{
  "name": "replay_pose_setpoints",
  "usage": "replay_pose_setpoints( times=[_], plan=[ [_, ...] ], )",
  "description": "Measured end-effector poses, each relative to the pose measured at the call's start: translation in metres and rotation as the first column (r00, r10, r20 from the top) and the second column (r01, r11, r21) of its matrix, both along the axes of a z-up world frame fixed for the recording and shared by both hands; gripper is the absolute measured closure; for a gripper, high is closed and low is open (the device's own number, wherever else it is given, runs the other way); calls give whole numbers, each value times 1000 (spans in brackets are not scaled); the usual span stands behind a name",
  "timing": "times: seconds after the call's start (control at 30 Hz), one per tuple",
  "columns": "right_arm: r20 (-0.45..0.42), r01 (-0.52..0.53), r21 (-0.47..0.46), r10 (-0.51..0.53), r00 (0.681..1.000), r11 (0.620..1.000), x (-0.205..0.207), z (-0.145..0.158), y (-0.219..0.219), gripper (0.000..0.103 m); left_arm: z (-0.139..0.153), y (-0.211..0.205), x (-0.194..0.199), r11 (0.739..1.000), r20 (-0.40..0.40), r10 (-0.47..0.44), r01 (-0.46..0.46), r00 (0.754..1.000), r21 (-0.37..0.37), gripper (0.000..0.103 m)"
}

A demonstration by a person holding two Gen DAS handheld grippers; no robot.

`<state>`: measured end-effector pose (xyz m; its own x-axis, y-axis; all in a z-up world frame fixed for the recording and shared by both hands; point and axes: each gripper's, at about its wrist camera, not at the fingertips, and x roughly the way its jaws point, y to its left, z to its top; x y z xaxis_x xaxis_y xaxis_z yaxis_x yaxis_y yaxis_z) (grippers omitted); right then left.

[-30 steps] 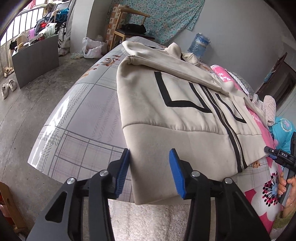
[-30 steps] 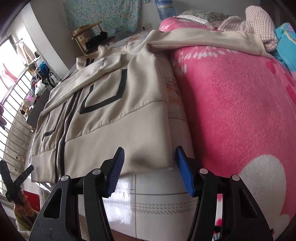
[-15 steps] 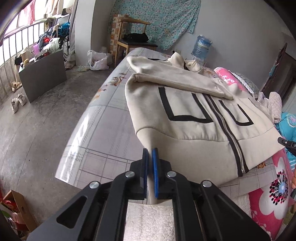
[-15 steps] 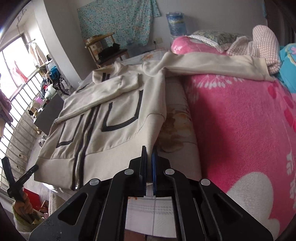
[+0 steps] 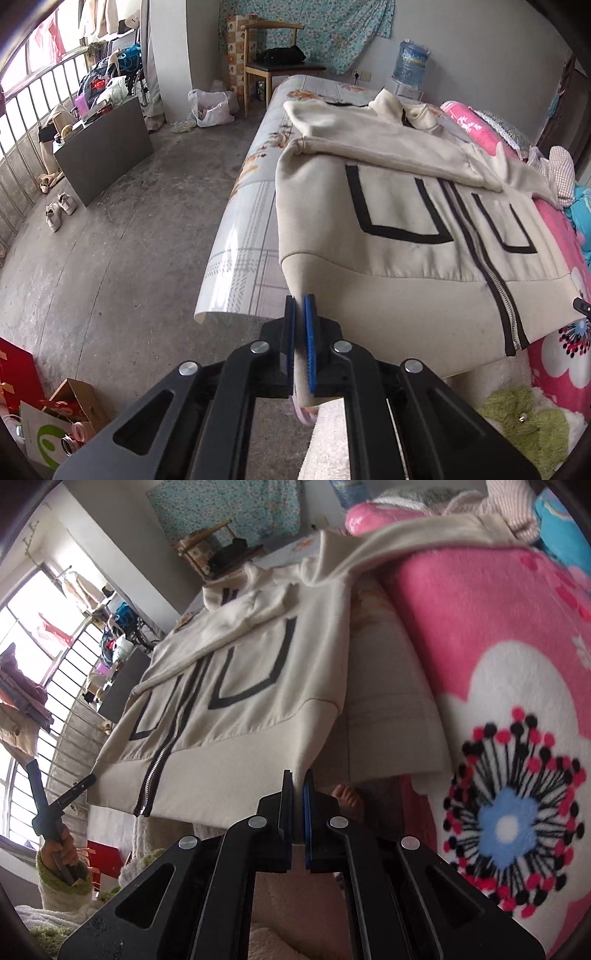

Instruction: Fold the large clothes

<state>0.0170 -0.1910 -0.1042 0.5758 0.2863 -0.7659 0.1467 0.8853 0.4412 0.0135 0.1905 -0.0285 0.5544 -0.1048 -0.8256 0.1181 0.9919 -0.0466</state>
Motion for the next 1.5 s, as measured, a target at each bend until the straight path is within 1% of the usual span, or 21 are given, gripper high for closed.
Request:
replay_pose_setpoints(
  times=[0.07,0.13,0.2,0.23,0.27,0.3,0.43,0.47,0.5,0.57,0.6,0.67,0.73,0.87,1.0,1.1,1.2,1.3,1.4,1.43,1.5],
  plan=[
    [-47,6,7,-6,999,1000,7,-14,-5,96,-13,-3,4,1000,-38,-4,4,999,17,95],
    [-99,13,-16,-15,995,1000,12,-19,-10,87,-17,-4,4,999,-54,-10,12,999,43,94],
    [-103,17,-51,-22,994,999,13,-12,-17,67,-10,0,0,998,-45,-5,8,999,63,92],
    [-89,26,-85,-33,995,996,12,-4,-19,64,-4,3,-2,997,-31,1,1,1000,71,85],
    [-73,36,-124,-46,996,992,11,3,-22,58,2,5,-4,997,-15,8,-7,1000,71,77],
    [-56,48,-158,-57,997,986,9,11,-24,52,9,7,-5,998,-1,16,-16,1000,63,73],
    [28,73,-236,-69,997,969,25,43,-24,41,41,-4,8,1000,79,12,-14,997,26,52],
    [48,68,-253,-58,997,965,33,49,-20,34,49,-12,15,1000,98,0,-1,995,12,46],
    [67,59,-273,-42,997,960,44,54,-14,31,57,-23,25,1000,118,-17,17,993,-1,44],
    [93,31,-318,-1,996,947,62,63,-1,23,68,-49,48,999,138,-48,50,989,-10,32],
    [105,15,-337,22,994,942,73,67,7,16,72,-63,61,998,138,-62,64,988,-9,30],
    [129,-23,-361,74,989,932,96,71,22,10,77,-94,87,994,143,-105,106,984,-1,27],
    [132,-59,-385,118,984,921,118,68,33,8,76,-124,116,991,144,-133,132,981,13,24],
    [74,-127,-414,172,982,901,160,47,47,8,61,-179,170,986,114,-166,162,980,49,24],
    [-4,-156,-443,172,985,883,198,22,48,8,40,-225,212,979,84,-198,193,976,72,24],
    [-22,-146,-484,155,988,863,217,7,45,8,25,-252,236,974,87,-218,210,972,84,24],
    [-33,-138,-518,141,989,844,229,-5,40,8,6,-274,253,966,79,-239,229,968,116,23],
    [-80,-166,-525,146,986,835,238,-20,38,8,-15,-290,266,958,46,-260,252,964,136,23],
    [-57,-162,-515,155,986,842,238,-22,36,8,-32,-301,273,948,15,-276,269,961,170,23],
    [-54,-163,-505,157,986,848,237,-22,34,8,-36,-303,273,946,6,-277,272,961,178,21],
    [-51,-178,-491,177,983,853,236,-22,31,8,-39,-300,272,953,32,-256,247,966,178,14]
  ],
)
